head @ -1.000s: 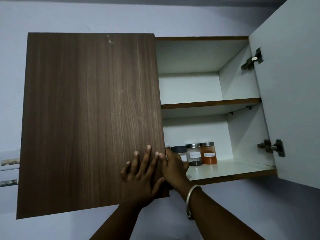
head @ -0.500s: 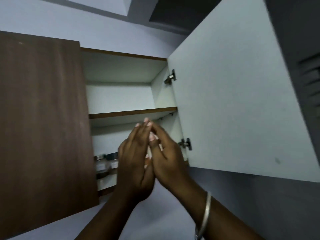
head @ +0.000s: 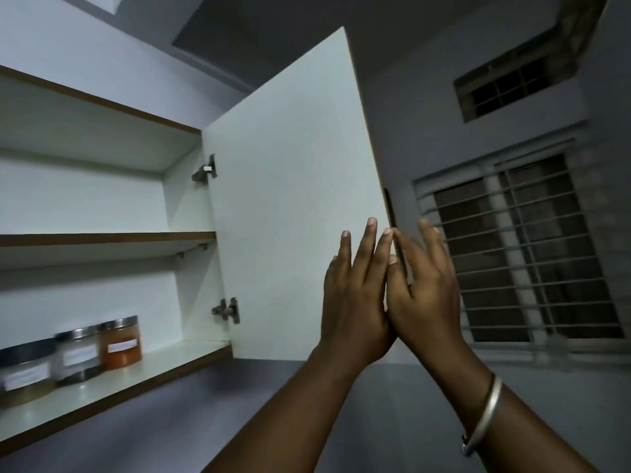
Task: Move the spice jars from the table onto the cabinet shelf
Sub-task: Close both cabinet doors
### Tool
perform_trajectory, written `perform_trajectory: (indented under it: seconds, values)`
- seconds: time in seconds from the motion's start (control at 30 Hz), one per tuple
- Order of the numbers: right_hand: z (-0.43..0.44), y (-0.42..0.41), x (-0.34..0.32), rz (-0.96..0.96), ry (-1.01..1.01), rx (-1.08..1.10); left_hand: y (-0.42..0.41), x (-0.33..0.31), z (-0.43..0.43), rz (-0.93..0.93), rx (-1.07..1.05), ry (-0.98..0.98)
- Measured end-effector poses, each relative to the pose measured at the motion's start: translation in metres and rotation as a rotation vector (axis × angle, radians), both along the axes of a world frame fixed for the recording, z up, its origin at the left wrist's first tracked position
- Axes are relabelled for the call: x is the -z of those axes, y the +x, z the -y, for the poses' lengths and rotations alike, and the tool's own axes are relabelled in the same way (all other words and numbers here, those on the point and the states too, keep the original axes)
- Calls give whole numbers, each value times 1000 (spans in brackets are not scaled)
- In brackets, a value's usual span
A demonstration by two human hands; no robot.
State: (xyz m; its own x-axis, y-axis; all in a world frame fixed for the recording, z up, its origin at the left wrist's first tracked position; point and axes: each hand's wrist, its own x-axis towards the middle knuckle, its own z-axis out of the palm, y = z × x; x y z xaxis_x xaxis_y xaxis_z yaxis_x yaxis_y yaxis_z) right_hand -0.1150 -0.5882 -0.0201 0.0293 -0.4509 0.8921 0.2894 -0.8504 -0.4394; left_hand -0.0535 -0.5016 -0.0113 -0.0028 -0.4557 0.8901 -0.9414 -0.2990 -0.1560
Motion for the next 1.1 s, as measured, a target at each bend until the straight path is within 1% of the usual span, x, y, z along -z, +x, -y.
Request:
perform_trajectory:
  seconds: [0.1,0.2,0.23,0.3,0.37,0.43,0.5,0.57,0.7,0.83,0.93,1.03,1.1]
  values:
    - [28,19,0,-156,143,-140,11,-2,25,-58,-219,106]
    - [38,37,3,-253,228,-296,30,2,34,-91,-305,168]
    - [36,42,5,-267,232,-298,37,4,33,-103,-308,173]
    - [28,49,9,-277,216,-222,49,9,27,-140,-267,174]
    - [14,50,13,-253,207,-123,57,13,18,-186,-185,188]
    - [-3,47,17,-190,202,-38,58,19,6,-197,-145,195]
    - [-23,41,21,-109,176,-11,53,25,-9,-174,-136,171]
    - [-42,33,25,-29,140,-27,45,32,-27,-162,-110,129]
    - [-83,19,27,111,67,-127,27,36,-71,-166,-58,8]
    - [-118,11,26,198,30,-300,15,37,-113,-216,83,-95]
    - [-142,8,26,207,-6,-399,11,38,-140,-277,166,-162]
    - [-166,9,28,194,-37,-504,8,39,-168,-295,176,-222]
    - [-184,13,27,169,-47,-611,6,40,-189,-333,183,-274]
